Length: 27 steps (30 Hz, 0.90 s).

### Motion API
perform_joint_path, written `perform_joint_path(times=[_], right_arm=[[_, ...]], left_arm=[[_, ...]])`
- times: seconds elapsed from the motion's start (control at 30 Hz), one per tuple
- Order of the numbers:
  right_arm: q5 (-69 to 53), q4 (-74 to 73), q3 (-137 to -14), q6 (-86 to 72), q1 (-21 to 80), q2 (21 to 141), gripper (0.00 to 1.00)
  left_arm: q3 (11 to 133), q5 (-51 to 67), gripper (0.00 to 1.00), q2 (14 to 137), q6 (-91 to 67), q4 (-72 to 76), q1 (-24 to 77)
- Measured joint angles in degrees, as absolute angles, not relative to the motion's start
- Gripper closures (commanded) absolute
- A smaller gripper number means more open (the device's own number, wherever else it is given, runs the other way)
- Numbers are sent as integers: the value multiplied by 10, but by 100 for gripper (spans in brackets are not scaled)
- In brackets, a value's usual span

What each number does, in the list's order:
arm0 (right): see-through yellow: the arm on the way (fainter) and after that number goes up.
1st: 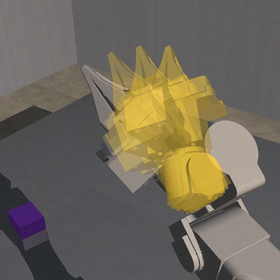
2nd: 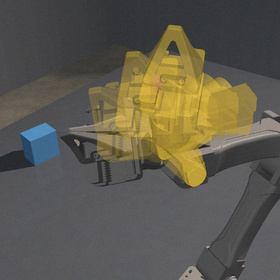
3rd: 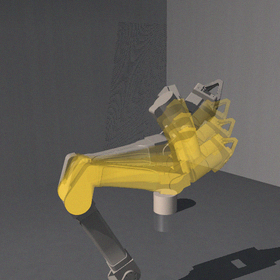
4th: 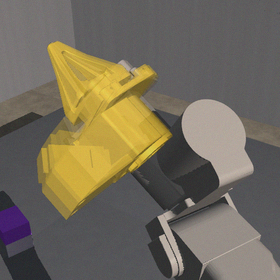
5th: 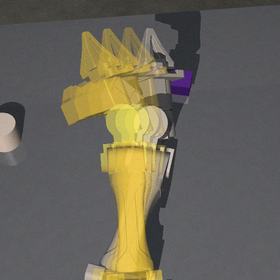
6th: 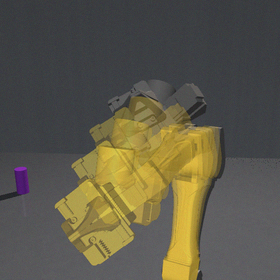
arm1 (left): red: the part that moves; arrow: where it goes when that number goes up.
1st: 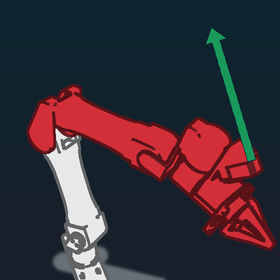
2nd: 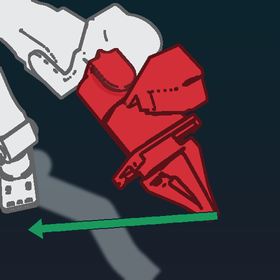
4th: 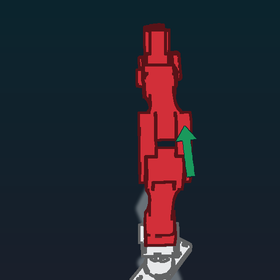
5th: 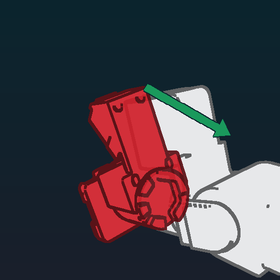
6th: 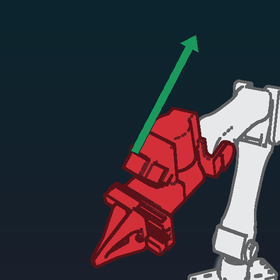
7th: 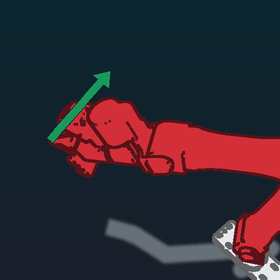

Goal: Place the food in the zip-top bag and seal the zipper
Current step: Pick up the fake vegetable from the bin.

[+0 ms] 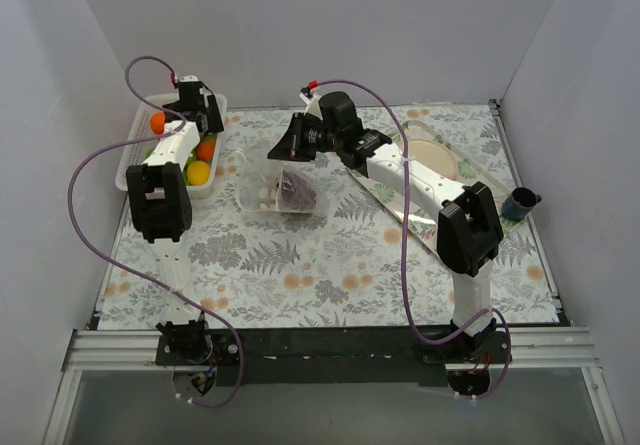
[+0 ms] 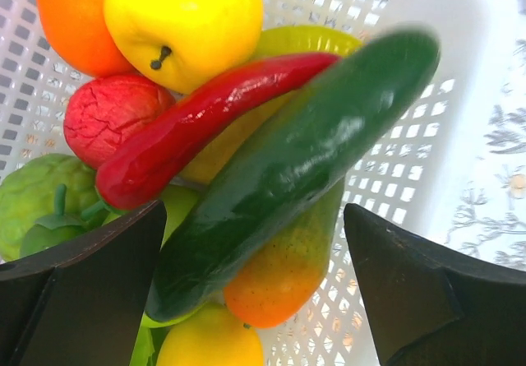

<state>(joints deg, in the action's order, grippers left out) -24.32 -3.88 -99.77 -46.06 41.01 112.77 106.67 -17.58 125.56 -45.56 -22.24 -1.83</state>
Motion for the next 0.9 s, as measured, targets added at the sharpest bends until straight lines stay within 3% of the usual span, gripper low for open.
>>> perform_joint_path(times=[0.27,0.9], right_arm=[[-242,-46,-1003,-457,411,1128,99],[-242,-46,-1003,-453,413,1129,99]], left_arm=[[1074,-216,18,1279,-452,-221,-14],[1125,-216,79,1292,-468,-223,-13]])
